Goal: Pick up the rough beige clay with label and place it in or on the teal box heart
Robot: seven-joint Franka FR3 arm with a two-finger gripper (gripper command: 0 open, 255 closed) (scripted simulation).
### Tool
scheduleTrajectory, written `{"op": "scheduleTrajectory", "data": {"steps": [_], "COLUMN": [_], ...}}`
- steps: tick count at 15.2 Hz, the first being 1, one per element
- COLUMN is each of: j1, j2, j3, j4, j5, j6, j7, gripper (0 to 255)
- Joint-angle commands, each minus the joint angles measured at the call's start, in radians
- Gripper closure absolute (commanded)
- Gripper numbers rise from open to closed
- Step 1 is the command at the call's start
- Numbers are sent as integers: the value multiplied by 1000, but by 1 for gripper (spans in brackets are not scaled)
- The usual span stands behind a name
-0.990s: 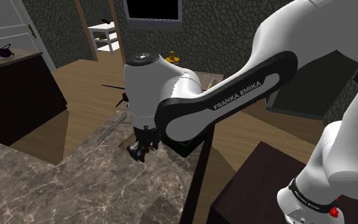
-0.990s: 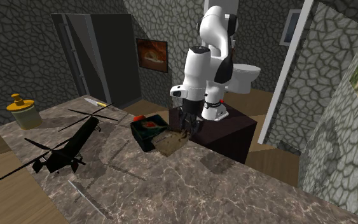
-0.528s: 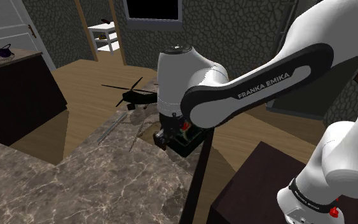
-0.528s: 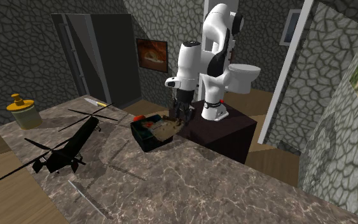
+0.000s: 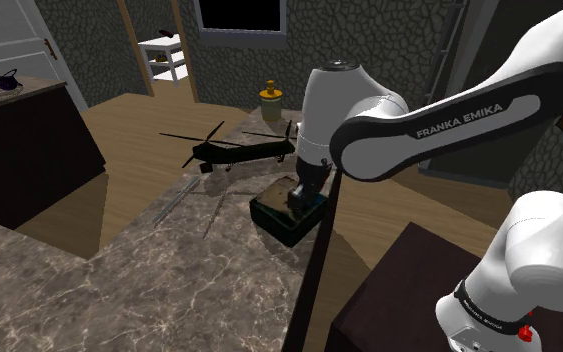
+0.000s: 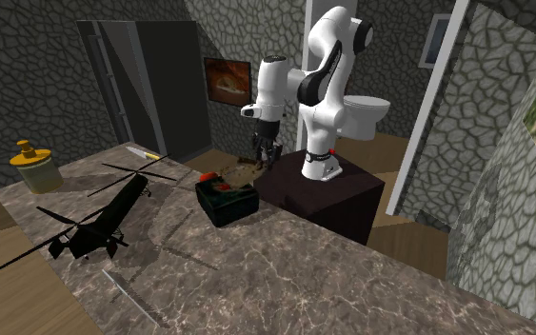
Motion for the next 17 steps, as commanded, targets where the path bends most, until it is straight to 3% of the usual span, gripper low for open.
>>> {"op": "scheduleTrajectory", "data": {"steps": [1, 17], "j1": [-9, -17], "j2": [-51, 74], "j3": [-41, -13], "j4": [-40, -152], "j5": [6, -7], "j6": [-12, 224], "j7": [-56, -36], "gripper": [255, 255]}}
